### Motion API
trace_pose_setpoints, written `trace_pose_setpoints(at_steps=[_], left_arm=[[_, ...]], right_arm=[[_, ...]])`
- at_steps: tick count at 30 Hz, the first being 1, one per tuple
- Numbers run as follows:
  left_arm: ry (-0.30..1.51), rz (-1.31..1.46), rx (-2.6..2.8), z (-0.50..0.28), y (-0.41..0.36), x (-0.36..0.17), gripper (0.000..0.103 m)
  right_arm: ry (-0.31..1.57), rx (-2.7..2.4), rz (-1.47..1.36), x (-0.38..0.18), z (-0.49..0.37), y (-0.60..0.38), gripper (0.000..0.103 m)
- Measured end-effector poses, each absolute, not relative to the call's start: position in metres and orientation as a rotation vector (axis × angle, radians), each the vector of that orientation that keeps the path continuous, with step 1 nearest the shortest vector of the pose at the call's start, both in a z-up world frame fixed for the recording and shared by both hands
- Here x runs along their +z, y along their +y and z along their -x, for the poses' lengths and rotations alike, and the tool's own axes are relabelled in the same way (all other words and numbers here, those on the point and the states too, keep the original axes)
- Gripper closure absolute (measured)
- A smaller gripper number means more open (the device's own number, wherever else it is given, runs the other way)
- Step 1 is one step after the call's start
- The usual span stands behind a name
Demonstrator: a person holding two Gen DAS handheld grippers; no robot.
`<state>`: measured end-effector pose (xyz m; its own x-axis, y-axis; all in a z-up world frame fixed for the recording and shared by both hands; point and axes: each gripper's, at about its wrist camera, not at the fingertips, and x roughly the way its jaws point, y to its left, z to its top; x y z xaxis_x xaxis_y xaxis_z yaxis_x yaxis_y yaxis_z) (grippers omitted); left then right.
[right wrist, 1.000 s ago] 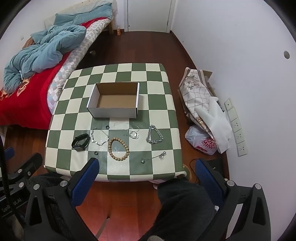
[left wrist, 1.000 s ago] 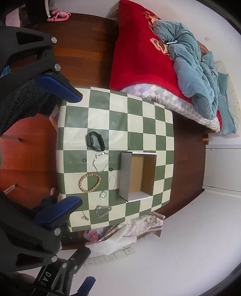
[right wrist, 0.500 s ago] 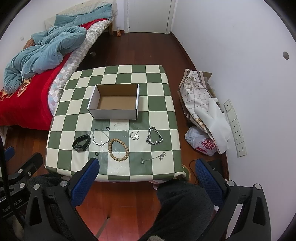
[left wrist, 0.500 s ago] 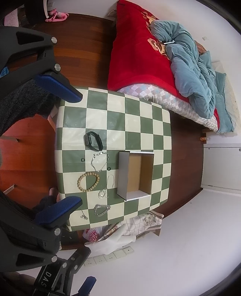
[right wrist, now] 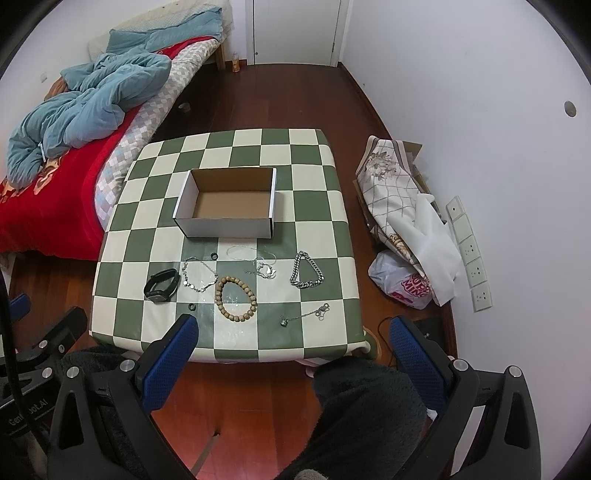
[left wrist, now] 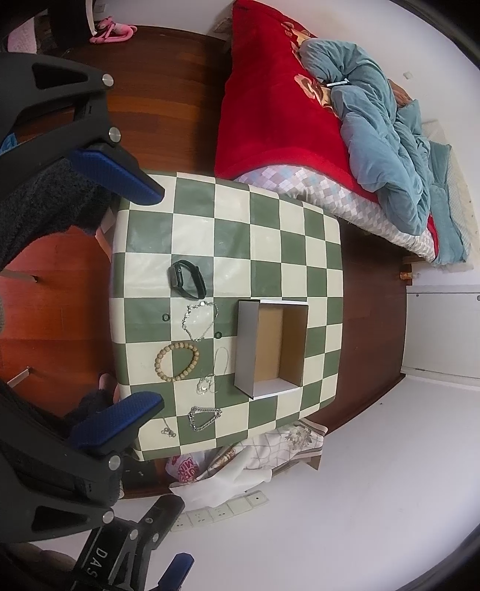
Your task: Organize jewelry
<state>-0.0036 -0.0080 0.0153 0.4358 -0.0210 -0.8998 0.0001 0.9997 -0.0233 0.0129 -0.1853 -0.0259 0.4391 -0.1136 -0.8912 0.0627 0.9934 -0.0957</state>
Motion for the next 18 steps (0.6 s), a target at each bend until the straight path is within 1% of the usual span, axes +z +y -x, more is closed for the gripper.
trace_pose_setpoints(at_steps=[18], left_arm=[[1.11, 0.02, -0.011, 0.0002, -0.0082, 0.0154, 0.0]], right_arm=[[1.103, -0.107, 0.044, -0.026, -0.0118, -0.1852, 0.0]])
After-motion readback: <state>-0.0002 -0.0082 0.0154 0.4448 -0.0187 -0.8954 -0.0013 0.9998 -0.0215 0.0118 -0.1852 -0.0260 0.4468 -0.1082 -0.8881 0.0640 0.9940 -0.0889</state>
